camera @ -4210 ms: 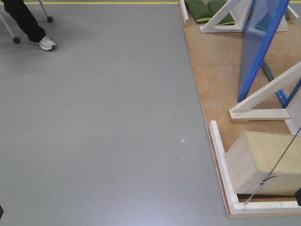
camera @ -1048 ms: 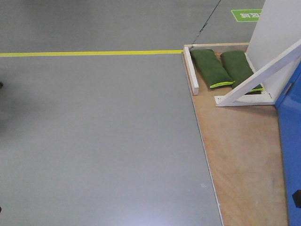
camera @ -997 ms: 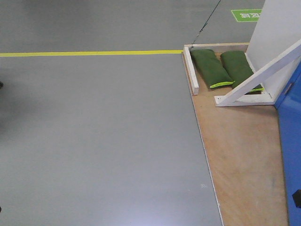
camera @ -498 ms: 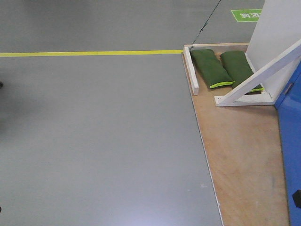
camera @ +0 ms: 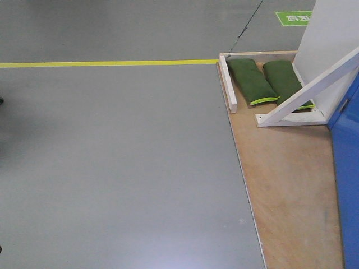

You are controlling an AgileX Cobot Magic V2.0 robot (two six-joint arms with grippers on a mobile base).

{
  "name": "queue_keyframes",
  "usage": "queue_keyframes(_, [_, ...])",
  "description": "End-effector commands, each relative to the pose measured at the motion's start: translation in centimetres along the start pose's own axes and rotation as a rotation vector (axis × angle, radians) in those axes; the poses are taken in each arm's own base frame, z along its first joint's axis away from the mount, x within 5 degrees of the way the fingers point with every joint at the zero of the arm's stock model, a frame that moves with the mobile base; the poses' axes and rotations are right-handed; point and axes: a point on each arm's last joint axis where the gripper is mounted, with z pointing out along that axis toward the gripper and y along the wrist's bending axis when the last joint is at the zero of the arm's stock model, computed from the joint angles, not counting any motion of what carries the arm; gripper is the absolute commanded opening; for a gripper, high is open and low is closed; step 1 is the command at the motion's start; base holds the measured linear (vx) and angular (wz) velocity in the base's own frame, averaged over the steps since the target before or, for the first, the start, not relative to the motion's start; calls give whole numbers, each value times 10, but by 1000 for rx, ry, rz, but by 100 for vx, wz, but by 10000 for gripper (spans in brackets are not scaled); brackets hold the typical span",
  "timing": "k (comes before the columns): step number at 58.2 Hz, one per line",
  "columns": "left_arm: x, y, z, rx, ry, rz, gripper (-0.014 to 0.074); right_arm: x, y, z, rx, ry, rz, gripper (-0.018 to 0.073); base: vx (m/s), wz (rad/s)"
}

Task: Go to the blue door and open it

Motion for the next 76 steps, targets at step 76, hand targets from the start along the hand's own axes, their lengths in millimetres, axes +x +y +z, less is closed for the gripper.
queue_keyframes(76, [-17,0,-4,0,-122,-10,73,-127,-269,62,1105,-771,504,11,0,0])
